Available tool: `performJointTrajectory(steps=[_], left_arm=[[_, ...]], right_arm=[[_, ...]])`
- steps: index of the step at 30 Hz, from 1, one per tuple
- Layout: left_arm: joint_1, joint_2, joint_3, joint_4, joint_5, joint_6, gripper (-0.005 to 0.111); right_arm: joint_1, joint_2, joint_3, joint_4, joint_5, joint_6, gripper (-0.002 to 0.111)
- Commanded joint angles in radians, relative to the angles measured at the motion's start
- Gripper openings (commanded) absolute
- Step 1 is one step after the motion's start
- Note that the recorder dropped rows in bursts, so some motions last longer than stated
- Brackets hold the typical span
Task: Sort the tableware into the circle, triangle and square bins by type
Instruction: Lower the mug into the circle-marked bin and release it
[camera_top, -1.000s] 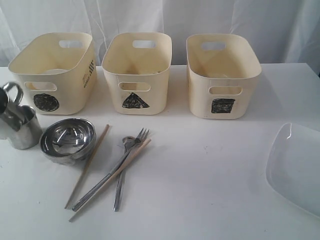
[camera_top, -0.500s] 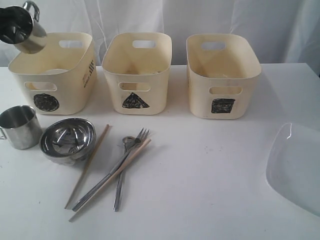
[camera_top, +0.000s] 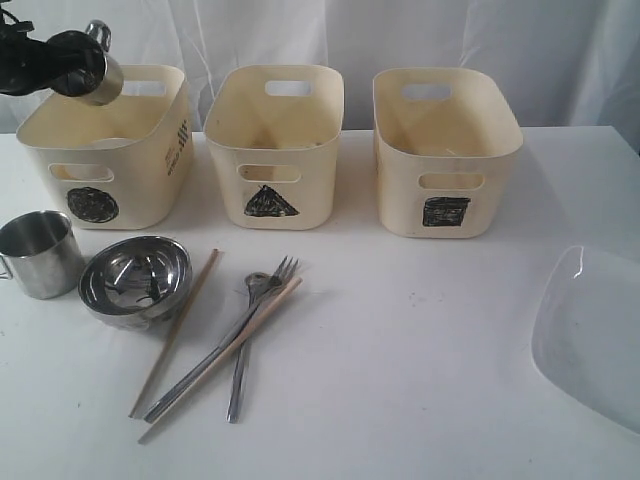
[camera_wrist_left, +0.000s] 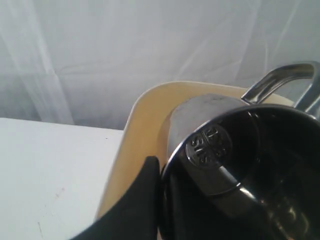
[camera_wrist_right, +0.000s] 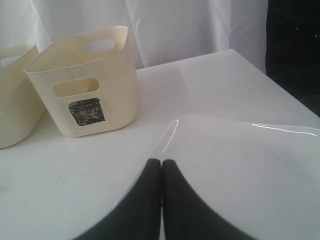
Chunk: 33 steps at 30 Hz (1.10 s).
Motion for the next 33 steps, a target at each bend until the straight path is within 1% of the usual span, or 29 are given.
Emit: performJointTrajectory(steps=[1, 6, 10, 12, 14, 16, 19, 22, 26, 30, 33], left_arm=[[-0.022, 0.036, -0.014, -0.008, -0.003, 0.0, 0.0], [-0.028, 0.049, -0.014, 0.051, 0.043, 0.0, 0.0], [-0.029, 0.051, -0.014, 0.054, 0.043, 0.027, 0.0], [-0.029, 0.054, -0.014, 0.054, 0.051, 0.027, 0.005], [-0.029, 0.056, -0.014, 0.054, 0.076, 0.027, 0.017], [-0.029, 0.056, -0.014, 0.057, 0.102, 0.027, 0.034], [-0.029, 0.056, -0.014, 0.061, 0.102, 0.027, 0.058], [-0.029, 0.05, -0.014, 0.061, 0.095, 0.025, 0.071], [-0.029, 0.016, -0.014, 0.061, 0.095, 0.022, 0.071], [-0.029, -0.063, -0.014, 0.076, 0.099, 0.026, 0.071], [-0.025, -0.135, -0.014, 0.134, 0.164, 0.026, 0.071]], right_arm=[[0.006, 0.002, -0.003, -0.003, -0.008, -0.003, 0.0], [0.006, 0.002, -0.003, -0.003, -0.008, -0.003, 0.0], [0.006, 0.002, -0.003, -0.003, -0.008, -0.003, 0.0], [0.006, 0.002, -0.003, -0.003, -0.008, -0.003, 0.0], [0.006, 0.002, -0.003, -0.003, -0.008, -0.003, 0.0], [0.006, 0.002, -0.003, -0.003, -0.008, -0.003, 0.0], [0.006, 0.002, -0.003, -0.003, -0.008, -0.003, 0.0], [0.006, 0.002, -0.003, -0.003, -0.008, -0.003, 0.0], [0.006, 0.002, -0.003, -0.003, -0.008, -0.003, 0.0], [0.006, 0.002, -0.003, -0.003, -0.008, -0.003, 0.0], [0.006, 0.002, -0.003, -0.003, -0.008, -0.003, 0.0]])
